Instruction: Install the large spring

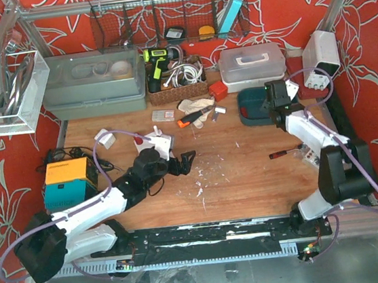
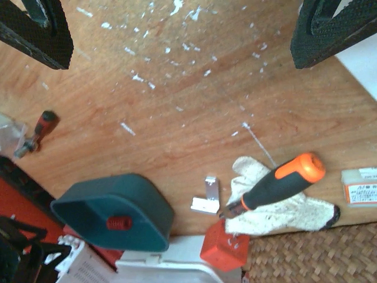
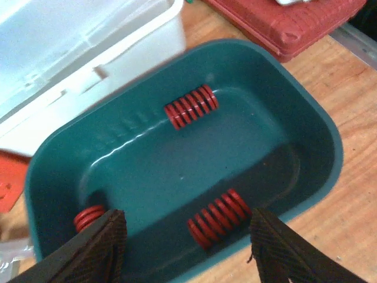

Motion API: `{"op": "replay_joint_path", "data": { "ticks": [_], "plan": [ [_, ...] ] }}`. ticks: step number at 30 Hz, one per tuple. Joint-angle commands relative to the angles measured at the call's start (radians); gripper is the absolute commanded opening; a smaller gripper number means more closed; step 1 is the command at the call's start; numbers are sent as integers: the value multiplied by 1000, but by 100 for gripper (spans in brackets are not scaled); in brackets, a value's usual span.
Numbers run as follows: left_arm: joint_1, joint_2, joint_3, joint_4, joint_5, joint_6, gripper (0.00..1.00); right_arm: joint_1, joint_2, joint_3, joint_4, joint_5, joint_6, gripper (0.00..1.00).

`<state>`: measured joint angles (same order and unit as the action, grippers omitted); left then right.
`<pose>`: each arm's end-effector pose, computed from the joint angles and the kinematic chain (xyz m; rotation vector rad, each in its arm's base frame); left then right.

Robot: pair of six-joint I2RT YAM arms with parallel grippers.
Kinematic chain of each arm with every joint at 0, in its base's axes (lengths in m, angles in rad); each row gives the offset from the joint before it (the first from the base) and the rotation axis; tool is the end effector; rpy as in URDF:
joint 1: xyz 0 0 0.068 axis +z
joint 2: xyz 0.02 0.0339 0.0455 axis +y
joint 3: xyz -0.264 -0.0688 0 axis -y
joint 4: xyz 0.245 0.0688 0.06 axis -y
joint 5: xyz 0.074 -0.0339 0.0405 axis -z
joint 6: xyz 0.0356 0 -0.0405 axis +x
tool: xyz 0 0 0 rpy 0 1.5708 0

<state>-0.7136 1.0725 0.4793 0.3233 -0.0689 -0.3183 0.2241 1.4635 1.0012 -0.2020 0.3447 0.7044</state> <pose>0.1801 -0.1527 0.2290 0.3226 1.8636 -0.6531 0.3170 0.0599 0.2541 0.6997 2.0785 0.1364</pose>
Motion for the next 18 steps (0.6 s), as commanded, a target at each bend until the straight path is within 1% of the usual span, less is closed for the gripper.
{"op": "replay_joint_path", "data": {
  "ticks": [1, 3, 6, 10, 14, 18],
  "plan": [
    [-5, -11, -32, 86, -20, 63, 100, -76, 119, 86, -36, -80, 148, 57],
    [-5, -24, -39, 93, -20, 53, 100, -109, 179, 117, -33, -84, 194, 53],
    [-4, -53, -68, 127, 3, 46, 100, -146, 266, 148, -7, -117, 265, 49],
    [-4, -75, -82, 131, -3, 45, 100, -160, 372, 175, 93, -148, 337, 46],
    [-5, -109, -80, 126, 4, 40, 100, -163, 466, 242, 123, -186, 371, 45],
    [-5, -114, -76, 119, 7, 35, 100, -165, 500, 270, 131, -161, 398, 45]
  ]
}}
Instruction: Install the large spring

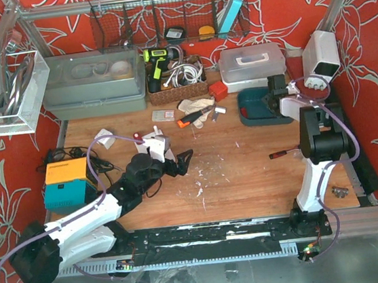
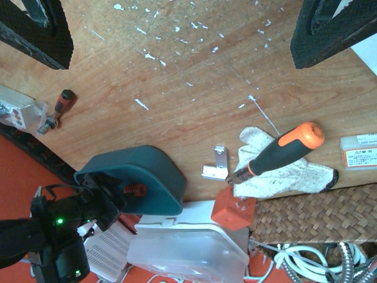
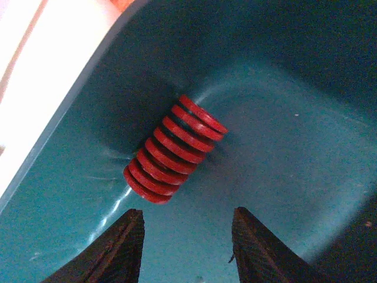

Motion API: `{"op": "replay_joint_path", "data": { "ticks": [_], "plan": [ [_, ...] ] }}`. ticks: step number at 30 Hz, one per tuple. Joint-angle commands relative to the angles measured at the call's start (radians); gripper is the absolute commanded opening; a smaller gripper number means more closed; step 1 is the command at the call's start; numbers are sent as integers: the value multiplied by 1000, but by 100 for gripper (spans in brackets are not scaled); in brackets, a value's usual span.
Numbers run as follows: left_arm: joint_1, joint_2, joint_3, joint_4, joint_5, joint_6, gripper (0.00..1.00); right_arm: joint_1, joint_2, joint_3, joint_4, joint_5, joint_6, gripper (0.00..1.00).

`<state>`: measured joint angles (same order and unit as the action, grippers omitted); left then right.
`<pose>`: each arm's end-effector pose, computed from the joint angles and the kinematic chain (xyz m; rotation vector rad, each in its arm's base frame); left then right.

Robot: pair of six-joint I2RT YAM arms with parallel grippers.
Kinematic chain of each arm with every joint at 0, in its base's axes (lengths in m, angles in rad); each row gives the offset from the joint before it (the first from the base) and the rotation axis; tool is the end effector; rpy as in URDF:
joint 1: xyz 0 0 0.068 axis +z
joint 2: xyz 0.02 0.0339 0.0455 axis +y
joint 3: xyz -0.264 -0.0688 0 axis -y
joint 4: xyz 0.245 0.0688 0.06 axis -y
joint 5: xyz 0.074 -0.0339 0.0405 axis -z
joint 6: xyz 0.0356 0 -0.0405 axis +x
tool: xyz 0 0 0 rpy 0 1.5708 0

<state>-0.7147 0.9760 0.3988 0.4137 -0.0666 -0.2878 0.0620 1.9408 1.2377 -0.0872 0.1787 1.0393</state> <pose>0.1663 -0.1412 0.2309 0.3282 1.7521 -0.6745 0.4175 0.0196 0.1695 1.1885 2.0496 0.3288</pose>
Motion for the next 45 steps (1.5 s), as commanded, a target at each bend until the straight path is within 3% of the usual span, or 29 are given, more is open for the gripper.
{"op": "replay_joint_path", "data": {
  "ticks": [1, 15, 27, 36, 45],
  "plan": [
    [-4, -21, 4, 28, 5, 3, 100, -2, 28, 36, 21, 11, 67, 45],
    [-5, -38, 1, 24, -10, 8, 100, -15, 125, 90, 72, 36, 75, 46],
    [-5, -34, 1, 18, -27, 16, 100, -39, 207, 127, 12, 12, 98, 47],
    [-7, -35, 2, 16, -40, 19, 100, -45, 198, 142, -3, 13, 23, 26],
    [-7, -30, 3, 15, -39, 18, 100, -45, 109, 132, -25, -18, -126, 16]
  ]
}}
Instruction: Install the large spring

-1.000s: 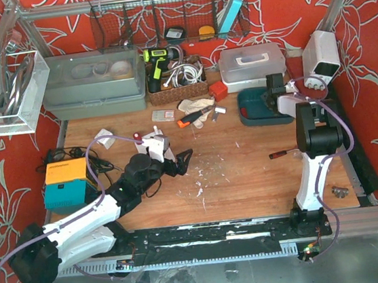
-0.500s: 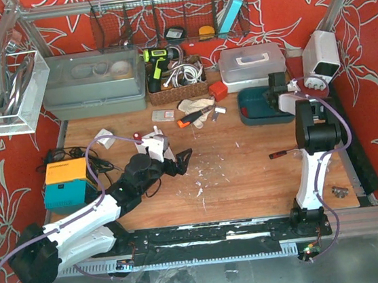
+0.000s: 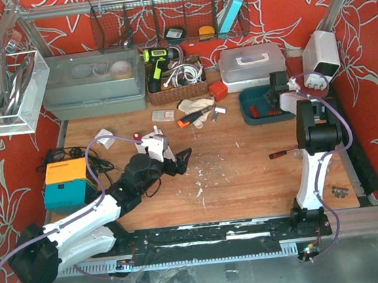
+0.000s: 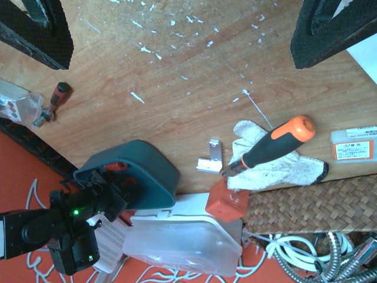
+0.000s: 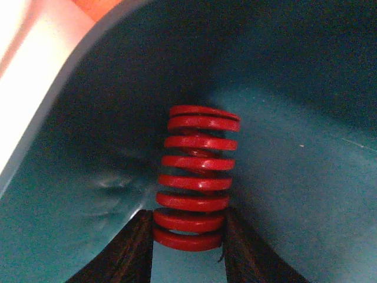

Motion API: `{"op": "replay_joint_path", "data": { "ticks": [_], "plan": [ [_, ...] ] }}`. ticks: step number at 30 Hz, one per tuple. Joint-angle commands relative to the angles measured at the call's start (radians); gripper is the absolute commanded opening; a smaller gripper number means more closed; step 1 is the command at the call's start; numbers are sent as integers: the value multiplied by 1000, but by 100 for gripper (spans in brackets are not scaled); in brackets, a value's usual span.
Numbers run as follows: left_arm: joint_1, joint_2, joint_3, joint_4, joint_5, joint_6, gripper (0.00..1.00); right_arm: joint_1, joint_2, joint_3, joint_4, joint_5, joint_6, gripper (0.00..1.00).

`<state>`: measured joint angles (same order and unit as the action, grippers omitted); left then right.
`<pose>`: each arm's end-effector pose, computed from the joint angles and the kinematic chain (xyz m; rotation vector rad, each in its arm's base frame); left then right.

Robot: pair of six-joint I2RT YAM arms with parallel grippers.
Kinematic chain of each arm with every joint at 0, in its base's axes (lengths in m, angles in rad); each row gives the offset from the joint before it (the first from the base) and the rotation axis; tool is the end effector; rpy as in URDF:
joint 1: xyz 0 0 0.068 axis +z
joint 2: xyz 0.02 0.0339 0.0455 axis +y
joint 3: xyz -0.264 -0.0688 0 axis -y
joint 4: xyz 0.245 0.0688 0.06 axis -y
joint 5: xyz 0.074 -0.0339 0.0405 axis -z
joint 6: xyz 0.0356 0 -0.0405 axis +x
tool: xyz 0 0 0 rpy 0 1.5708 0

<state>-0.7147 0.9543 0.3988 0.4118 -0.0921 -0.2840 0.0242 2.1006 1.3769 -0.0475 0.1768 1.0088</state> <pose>0.1649 -0.1388 0.2350 0.3071 1.7320 -0.6575 0.4550 0.0047 0.1480 1.1863 2.0259 0.3087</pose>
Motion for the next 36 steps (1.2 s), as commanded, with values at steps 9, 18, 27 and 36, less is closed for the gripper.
{"op": "replay_joint_path", "data": {
  "ticks": [9, 18, 27, 36],
  "plan": [
    [-8, -14, 2, 13, -15, 12, 100, -8, -147, -57, -40, -39, -222, 13],
    [-8, -19, -2, 12, -27, 7, 100, -6, -213, -119, 31, -111, -364, 10],
    [-8, -14, -2, 13, -40, -4, 100, 5, -292, -216, 122, -162, -511, 10],
    [-8, 12, 5, -13, -146, -35, 100, 59, -417, -344, 218, -164, -625, 9]
  ]
}}
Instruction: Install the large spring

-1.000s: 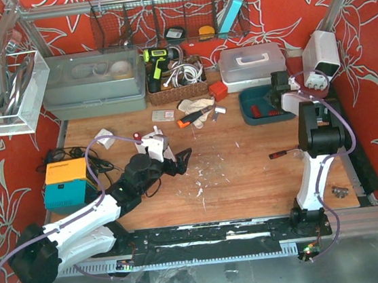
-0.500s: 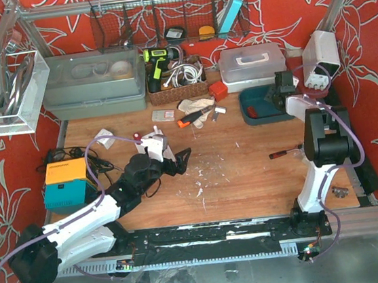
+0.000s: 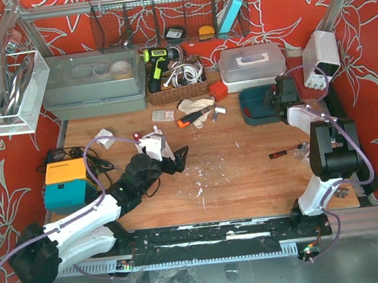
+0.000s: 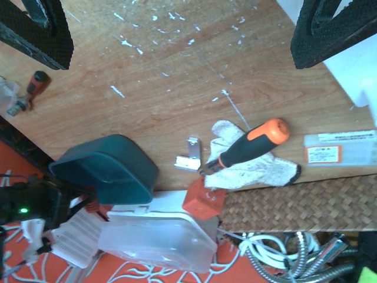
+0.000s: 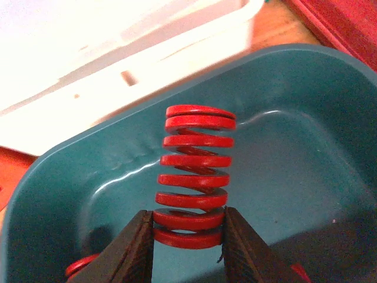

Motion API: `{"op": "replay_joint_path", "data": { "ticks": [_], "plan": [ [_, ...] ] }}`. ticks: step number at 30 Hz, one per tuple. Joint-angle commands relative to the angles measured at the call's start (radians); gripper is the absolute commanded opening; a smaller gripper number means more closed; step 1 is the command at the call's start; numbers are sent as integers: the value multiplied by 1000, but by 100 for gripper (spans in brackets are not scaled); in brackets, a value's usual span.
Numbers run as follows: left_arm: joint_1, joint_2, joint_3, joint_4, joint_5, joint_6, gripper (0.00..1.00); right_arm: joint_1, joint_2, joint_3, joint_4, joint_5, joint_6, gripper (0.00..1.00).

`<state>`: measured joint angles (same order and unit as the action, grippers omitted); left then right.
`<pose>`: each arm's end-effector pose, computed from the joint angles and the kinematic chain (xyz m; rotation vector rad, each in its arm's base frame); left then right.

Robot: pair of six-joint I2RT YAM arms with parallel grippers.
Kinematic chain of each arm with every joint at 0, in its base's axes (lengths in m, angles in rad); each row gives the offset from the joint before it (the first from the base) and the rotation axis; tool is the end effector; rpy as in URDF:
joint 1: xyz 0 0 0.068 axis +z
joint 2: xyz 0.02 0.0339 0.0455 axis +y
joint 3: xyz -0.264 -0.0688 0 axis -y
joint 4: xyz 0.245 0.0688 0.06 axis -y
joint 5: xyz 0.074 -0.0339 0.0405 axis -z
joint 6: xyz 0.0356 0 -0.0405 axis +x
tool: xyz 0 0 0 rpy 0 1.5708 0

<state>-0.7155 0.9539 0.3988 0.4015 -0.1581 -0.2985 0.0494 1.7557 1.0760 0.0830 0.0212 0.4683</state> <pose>0.1659 -0.1368 0.2340 0.2470 1.7440 -0.6097 0.3870 0.0184 0.2041 0.4653 2.1300 0.2732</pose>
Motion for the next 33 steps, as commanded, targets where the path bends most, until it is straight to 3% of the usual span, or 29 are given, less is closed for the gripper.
{"op": "replay_joint_path", "data": {
  "ticks": [1, 8, 20, 33],
  "plan": [
    [-7, 19, 8, -7, -91, -25, 100, 45, -94, -60, 104, -6, -101, 9],
    [-7, 67, 23, 14, -45, -41, 99, 143, -255, -183, 173, 0, -136, 8],
    [47, 120, 220, -115, 224, -226, 72, 413, -533, -416, 341, -7, -258, 6],
    [195, 227, 583, -376, 551, -232, 73, 670, -705, -537, 450, -30, -445, 5]
  ]
}}
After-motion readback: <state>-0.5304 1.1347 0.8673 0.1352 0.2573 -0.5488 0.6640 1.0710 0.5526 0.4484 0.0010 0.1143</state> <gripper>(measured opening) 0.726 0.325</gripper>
